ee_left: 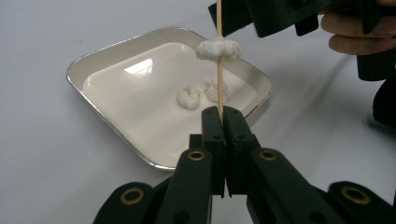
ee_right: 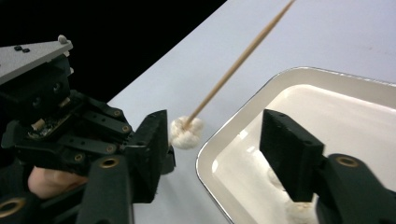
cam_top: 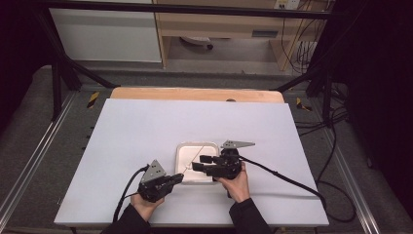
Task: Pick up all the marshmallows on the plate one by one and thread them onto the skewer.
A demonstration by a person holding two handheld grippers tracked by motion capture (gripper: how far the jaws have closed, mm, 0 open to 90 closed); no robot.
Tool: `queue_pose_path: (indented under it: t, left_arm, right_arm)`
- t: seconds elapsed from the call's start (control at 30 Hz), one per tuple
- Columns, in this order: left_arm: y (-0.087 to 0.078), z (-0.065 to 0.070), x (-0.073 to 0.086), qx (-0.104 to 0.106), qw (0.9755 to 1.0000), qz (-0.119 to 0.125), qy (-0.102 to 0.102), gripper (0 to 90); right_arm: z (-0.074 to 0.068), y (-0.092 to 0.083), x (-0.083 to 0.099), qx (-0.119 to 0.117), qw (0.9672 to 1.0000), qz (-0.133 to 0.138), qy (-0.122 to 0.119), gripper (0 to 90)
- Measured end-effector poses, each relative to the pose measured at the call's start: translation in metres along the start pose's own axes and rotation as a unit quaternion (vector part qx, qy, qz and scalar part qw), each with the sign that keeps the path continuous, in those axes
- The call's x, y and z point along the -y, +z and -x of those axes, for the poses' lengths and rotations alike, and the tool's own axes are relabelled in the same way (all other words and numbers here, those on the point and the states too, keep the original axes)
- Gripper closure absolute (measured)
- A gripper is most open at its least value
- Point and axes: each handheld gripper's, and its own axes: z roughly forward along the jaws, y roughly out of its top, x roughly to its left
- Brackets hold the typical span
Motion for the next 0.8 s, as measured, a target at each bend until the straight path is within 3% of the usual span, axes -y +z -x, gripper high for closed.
queue_pose_path:
  t: [0.17, 0.43, 0.63, 0.8]
  left_arm:
    - [-0.006, -0.004, 0.001, -0.003, 1.0000, 0.000, -0.002, 88.6]
    - [-0.015, -0.012, 0.004, -0.003, 1.0000, 0.002, -0.006, 88.5]
    - [-0.021, -0.019, 0.005, -0.010, 0.9999, -0.002, -0.013, 88.5]
    - [-0.021, -0.021, 0.006, -0.009, 0.9999, -0.004, -0.014, 88.5]
  right_arm:
    - [0.001, -0.007, -0.006, 0.021, 0.9995, -0.007, -0.024, 26.5]
    - [0.006, -0.012, -0.011, 0.053, 0.9964, -0.034, -0.057, 14.0]
    - [0.014, -0.008, -0.008, 0.086, 0.9900, -0.070, -0.087, 10.8]
    - [0.018, 0.000, -0.002, 0.101, 0.9847, -0.088, -0.112, 16.6]
